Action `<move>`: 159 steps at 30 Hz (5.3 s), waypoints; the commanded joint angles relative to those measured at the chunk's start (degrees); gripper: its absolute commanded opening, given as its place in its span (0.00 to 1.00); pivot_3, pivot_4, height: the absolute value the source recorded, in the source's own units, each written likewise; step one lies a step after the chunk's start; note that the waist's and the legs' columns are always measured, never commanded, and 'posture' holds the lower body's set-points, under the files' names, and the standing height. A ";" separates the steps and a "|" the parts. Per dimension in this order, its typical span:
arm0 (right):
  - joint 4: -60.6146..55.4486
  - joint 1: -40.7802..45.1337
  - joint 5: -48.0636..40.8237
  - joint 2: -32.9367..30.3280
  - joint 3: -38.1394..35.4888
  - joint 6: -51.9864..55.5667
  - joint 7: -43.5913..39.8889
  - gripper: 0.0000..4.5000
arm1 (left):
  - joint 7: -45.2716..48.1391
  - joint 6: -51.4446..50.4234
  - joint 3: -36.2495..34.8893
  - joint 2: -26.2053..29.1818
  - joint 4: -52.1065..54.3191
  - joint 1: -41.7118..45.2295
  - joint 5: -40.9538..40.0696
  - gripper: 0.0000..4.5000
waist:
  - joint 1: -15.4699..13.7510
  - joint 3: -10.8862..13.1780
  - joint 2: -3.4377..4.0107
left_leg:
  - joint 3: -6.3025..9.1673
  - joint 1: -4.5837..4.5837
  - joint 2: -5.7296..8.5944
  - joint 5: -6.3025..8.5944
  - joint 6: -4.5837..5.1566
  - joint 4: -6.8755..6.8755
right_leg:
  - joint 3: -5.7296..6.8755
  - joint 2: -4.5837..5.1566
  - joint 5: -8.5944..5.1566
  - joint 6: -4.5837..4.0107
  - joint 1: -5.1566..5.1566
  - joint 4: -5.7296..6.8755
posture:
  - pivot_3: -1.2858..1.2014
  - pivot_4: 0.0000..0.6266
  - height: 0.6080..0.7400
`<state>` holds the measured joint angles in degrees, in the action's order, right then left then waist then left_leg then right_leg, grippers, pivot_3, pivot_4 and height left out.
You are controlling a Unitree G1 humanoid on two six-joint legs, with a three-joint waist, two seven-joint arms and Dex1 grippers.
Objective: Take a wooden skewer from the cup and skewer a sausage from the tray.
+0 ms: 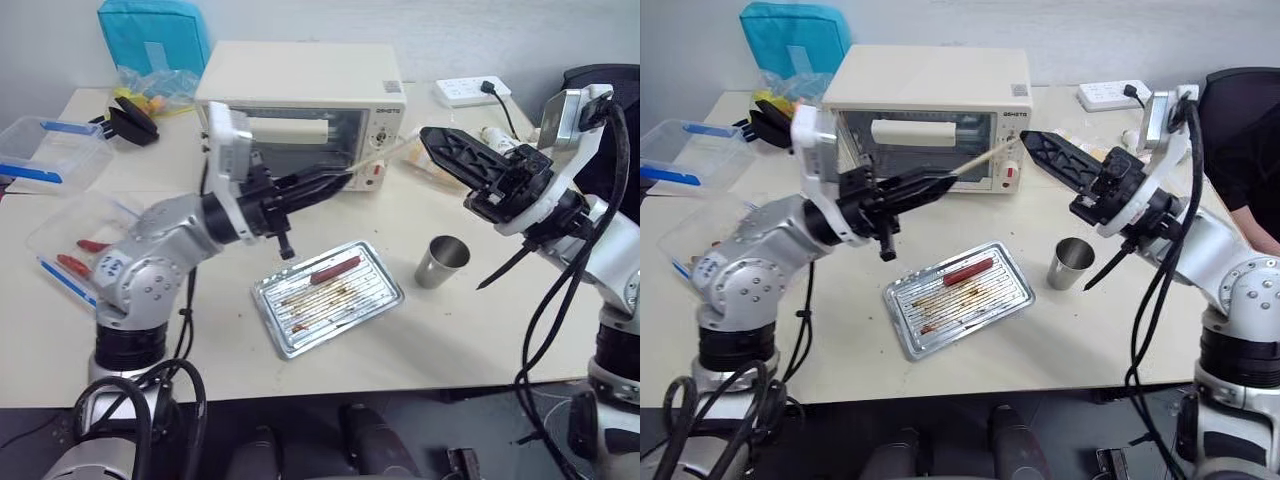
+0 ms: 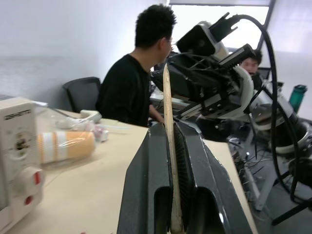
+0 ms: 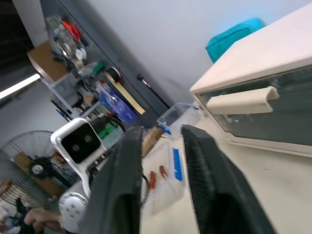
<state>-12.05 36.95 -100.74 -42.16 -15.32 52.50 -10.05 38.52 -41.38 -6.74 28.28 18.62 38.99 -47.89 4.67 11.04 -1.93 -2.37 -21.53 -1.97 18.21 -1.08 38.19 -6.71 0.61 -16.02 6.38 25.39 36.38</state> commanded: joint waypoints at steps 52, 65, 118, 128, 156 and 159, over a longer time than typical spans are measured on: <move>53.41 26.07 107.67 18.10 39.71 -63.48 -65.71 0.57 | -5.66 -5.02 -27.70 24.06 26.90 -42.80 -19.10 0.00 | 2.05 0.07 0.04 | 0.07 0.16 0.18 -0.09 -0.18 -0.05 | 0.44 0.80 -0.11 -0.21 0.03 0.23 | 0.52 0.24 1.00; 54.14 26.23 112.00 19.84 41.74 -63.79 -66.58 0.57 | -5.59 -4.53 -26.89 24.53 25.61 -41.56 -18.48 0.00 | 2.10 0.07 0.04 | 0.08 0.17 0.18 -0.09 -0.18 -0.05 | 0.45 0.81 -0.11 -0.21 0.03 0.26 | 0.52 0.24 1.00; 9.02 17.78 81.41 -1.38 32.33 -30.34 -78.51 0.15 | 11.00 -3.21 -21.82 31.43 15.82 -34.65 -10.45 0.00 | 1.66 0.14 0.09 | 0.22 0.22 0.20 -0.11 -0.22 -0.08 | 0.64 0.81 -0.24 -0.40 0.03 0.44 | 0.52 0.24 1.00; 10.66 18.61 82.75 0.77 33.00 -31.26 -77.58 0.15 | 10.37 -3.38 -19.48 30.79 16.85 -32.85 -11.17 0.00 | 1.62 0.14 0.09 | 0.23 0.22 0.19 -0.11 -0.22 -0.08 | 0.65 0.81 -0.24 -0.40 0.03 0.45 | 0.52 0.24 1.00; 14.11 19.24 86.41 3.71 33.00 -33.43 -77.85 0.15 | 11.80 -3.47 -21.22 31.88 16.62 -33.37 -10.40 0.00 | 1.63 0.14 0.08 | 0.24 0.22 0.20 -0.11 -0.22 -0.07 | 0.67 0.80 -0.23 -0.39 0.03 0.47 | 0.52 0.24 1.00; 13.76 19.31 86.35 3.97 33.10 -33.17 -77.75 0.15 | 11.98 -3.07 -19.36 31.72 15.99 -31.64 -9.72 0.00 | 1.62 0.14 0.08 | 0.24 0.22 0.21 -0.11 -0.22 -0.07 | 0.67 0.78 -0.23 -0.39 0.03 0.47 | 0.52 0.24 1.00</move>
<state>3.09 54.97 -13.96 -38.34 18.26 19.97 -87.07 50.21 -45.51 -26.17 59.43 34.19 6.45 -58.09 6.29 11.18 -1.85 -2.13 -21.31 -1.76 18.10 -1.31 38.12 -6.04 1.39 -16.26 5.98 25.41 36.85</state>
